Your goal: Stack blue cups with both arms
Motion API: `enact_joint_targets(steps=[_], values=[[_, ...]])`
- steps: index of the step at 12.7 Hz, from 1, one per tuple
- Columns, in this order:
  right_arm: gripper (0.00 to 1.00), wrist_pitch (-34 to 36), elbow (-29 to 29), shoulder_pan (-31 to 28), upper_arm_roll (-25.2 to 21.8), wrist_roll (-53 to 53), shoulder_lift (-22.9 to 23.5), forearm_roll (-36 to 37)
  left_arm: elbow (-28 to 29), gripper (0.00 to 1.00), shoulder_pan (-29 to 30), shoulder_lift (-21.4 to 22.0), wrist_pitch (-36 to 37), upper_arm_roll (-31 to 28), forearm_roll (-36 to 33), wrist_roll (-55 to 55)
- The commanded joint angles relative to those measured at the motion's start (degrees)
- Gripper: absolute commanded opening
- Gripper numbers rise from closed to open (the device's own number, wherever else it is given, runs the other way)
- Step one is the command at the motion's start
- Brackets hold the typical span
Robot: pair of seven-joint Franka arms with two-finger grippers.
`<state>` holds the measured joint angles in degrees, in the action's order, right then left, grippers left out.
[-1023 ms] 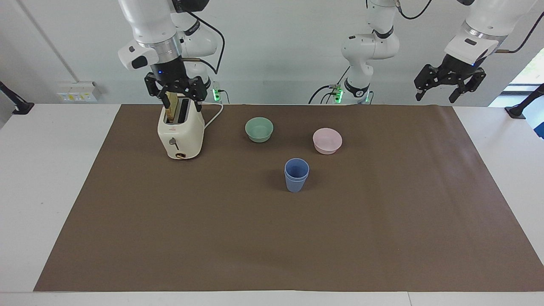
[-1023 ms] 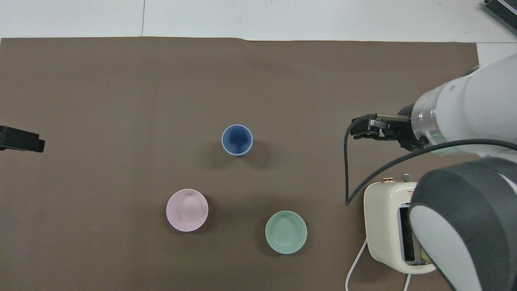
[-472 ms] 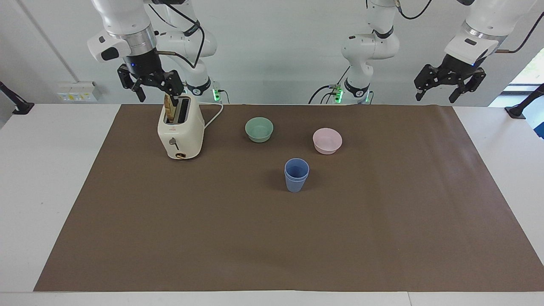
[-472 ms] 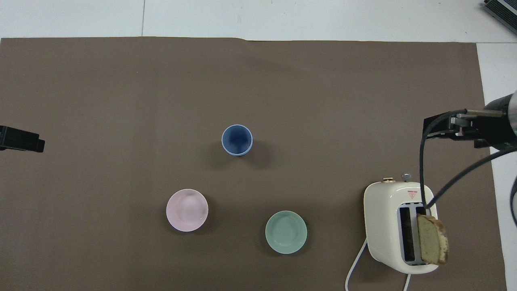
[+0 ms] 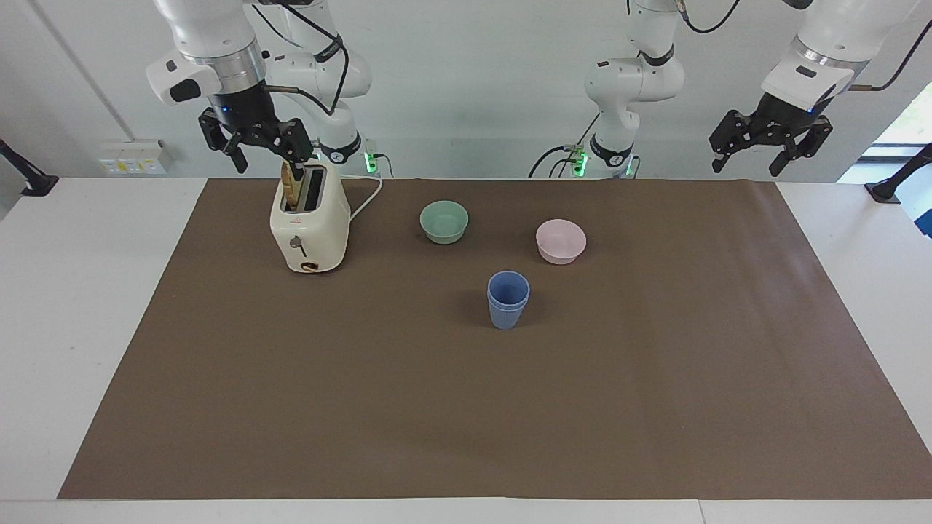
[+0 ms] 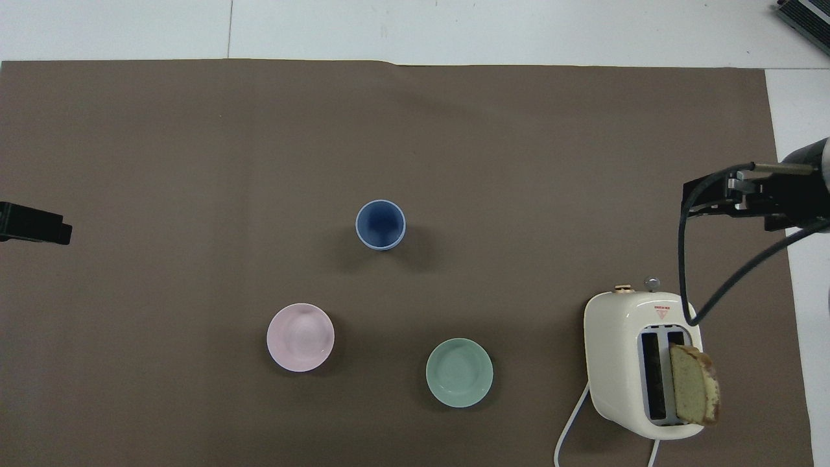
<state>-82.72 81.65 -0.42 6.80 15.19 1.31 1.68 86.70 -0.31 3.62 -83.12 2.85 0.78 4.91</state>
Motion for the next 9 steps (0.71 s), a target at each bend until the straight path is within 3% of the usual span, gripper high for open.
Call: enact_joint_targets(steps=[1,9], values=[[1.0,1.5,-1.8,-0.8,0.6,-2.1,0.9,-0.4,0.3,1.0,0.5,0.4,0.6,0.1,0.4,0.3],[1.0,1.5,-0.7,-0.7,0.6,-2.2,0.0,-1.1,0.3,1.0,0.5,0.4,0.6,0.1,0.4,0.3]])
